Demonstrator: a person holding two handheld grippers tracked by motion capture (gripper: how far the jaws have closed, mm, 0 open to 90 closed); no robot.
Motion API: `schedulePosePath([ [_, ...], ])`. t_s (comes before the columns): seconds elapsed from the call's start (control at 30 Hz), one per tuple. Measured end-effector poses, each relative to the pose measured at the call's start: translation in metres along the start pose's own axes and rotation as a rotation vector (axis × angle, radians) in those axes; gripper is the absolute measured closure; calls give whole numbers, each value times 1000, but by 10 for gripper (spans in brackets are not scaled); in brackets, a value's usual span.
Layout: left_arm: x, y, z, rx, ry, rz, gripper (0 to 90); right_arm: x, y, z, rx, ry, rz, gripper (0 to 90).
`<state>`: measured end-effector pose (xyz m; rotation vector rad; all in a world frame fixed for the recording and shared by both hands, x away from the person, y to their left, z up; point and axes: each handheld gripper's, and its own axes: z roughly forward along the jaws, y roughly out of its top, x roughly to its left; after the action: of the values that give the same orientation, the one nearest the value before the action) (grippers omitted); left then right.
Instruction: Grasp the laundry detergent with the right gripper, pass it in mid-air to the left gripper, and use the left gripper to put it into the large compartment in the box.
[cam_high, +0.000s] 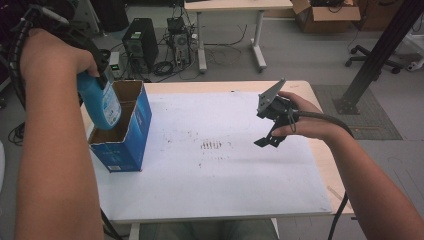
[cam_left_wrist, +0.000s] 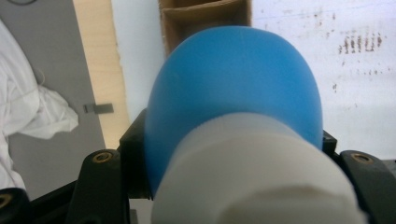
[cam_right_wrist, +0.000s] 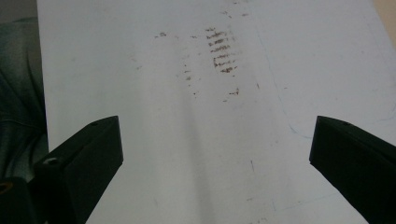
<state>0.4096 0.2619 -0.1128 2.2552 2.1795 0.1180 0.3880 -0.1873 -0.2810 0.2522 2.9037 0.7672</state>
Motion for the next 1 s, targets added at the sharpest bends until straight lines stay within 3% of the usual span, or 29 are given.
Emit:
schedulePosePath([
  [0.17, 6, 2, 6, 12, -8, -32, 387, 0, 0, 1, 15, 1, -5, 28],
  [0.53, 5, 6, 16, 6, -28, -36, 387, 0, 0, 6, 37, 13, -9, 30],
  [1.0, 9, 9, 53, 22, -38, -35, 386, 4, 0, 6, 35, 12, -11, 30],
])
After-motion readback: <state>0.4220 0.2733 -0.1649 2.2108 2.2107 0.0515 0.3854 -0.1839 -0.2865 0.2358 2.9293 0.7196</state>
